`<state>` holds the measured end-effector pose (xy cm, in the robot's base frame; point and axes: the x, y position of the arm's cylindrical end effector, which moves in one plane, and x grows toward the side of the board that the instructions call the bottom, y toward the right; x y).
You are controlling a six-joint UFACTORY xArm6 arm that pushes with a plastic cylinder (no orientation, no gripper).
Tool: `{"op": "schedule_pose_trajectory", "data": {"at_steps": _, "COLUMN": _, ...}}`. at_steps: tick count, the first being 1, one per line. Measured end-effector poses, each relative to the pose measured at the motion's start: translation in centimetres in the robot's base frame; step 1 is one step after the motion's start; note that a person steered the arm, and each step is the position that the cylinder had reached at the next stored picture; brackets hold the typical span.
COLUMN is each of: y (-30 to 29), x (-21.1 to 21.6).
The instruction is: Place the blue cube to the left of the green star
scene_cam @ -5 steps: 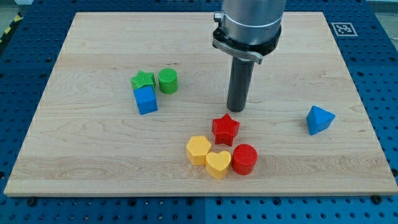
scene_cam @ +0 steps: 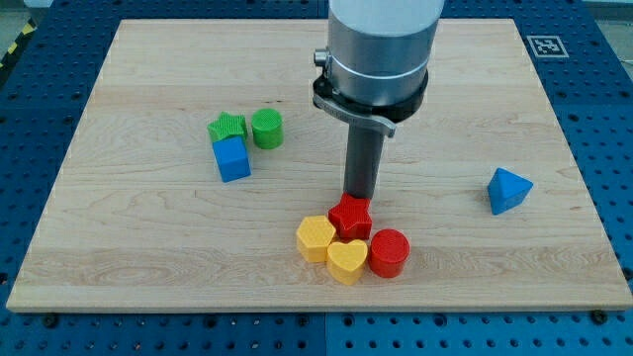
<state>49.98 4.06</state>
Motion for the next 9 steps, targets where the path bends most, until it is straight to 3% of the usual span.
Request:
{"op": "schedule_pose_trajectory", "data": {"at_steps": 1, "y": 1.3, "x": -2.8}}
{"op": "schedule_pose_trajectory", "data": {"at_steps": 6, "y": 4.3, "x": -0.5}}
{"op": "schedule_pose_trajectory", "data": {"at_steps": 9, "y": -7.4, "x": -1.1}}
